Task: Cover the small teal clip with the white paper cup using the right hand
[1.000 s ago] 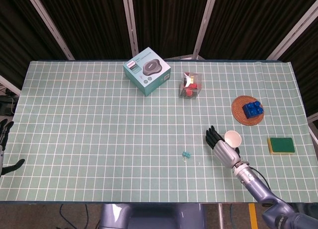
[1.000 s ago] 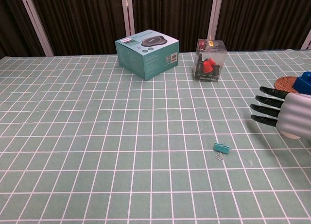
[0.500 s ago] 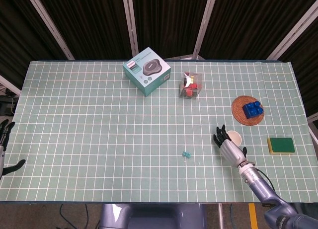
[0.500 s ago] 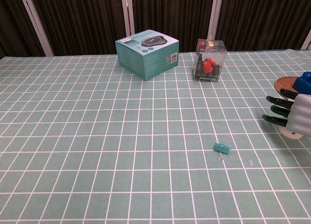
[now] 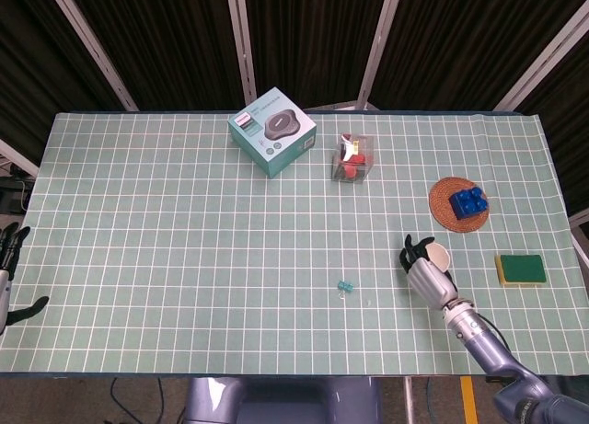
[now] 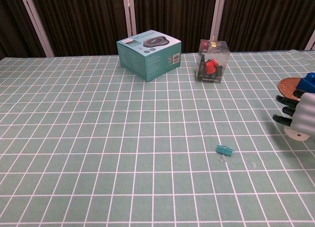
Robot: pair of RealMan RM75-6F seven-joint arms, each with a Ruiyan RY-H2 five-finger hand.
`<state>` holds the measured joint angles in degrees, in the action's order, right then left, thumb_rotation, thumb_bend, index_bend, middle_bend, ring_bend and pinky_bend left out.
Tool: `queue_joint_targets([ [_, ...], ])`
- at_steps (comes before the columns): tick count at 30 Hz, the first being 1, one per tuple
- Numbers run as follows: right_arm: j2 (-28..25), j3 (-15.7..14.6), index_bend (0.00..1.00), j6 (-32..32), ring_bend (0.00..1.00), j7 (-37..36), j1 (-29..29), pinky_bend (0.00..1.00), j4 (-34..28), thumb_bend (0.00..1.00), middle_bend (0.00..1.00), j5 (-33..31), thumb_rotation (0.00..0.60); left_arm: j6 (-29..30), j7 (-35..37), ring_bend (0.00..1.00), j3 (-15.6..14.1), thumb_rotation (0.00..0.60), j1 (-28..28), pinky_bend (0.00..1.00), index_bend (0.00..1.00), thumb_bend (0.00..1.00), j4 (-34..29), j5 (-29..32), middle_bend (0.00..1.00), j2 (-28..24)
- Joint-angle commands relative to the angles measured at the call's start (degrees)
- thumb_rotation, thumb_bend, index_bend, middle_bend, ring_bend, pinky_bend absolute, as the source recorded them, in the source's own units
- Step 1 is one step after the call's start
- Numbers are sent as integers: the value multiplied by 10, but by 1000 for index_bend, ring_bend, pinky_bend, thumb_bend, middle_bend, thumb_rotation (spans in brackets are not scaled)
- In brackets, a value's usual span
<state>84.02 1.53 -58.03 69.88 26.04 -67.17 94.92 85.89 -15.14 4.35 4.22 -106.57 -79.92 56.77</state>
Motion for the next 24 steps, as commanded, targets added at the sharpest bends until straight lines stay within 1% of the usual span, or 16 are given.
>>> queue_joint_targets([
  [1,-2,-5,188,-10,133,-18,3,373,4,278,335,8,600,0,0,0,0,600,0,0,0,0,0,0,0,0],
  [3,-3,-7,208,-16,145,-32,5,390,6,302,348,12,600,0,-1,0,-1,600,0,0,0,0,0,-1,0,0],
  [8,-5,-13,221,-26,155,-55,9,406,11,313,357,22,600,1,0,0,-2,600,0,0,0,0,-1,-3,0,0],
  [10,-8,-15,226,-34,159,-78,12,412,9,322,362,28,600,2,1,0,-2,600,-1,0,0,0,-1,-3,0,-1],
  [13,-12,-8,230,-47,161,-113,13,418,-6,326,364,24,600,3,3,0,-2,600,-1,0,0,0,-1,-3,0,-1],
  [15,-18,4,230,-53,161,-170,14,422,-37,325,364,8,600,2,3,0,-2,600,0,0,0,0,-2,-3,0,-2],
  [16,-22,13,230,-50,161,-209,14,423,-60,325,364,-9,600,2,3,0,-2,600,0,0,0,0,-2,-4,0,-2],
  [20,-41,39,244,-25,160,-331,25,426,-129,323,364,-59,600,2,5,0,-3,600,-1,0,0,0,-3,-5,0,-3],
  [22,-44,47,247,-16,160,-388,32,428,-142,317,364,-70,600,3,7,0,-3,600,-1,0,0,0,-4,-6,0,-4],
  [24,-42,47,247,-8,160,-441,40,430,-138,311,364,-69,600,3,9,0,-4,600,-1,0,0,0,-5,-7,0,-5],
])
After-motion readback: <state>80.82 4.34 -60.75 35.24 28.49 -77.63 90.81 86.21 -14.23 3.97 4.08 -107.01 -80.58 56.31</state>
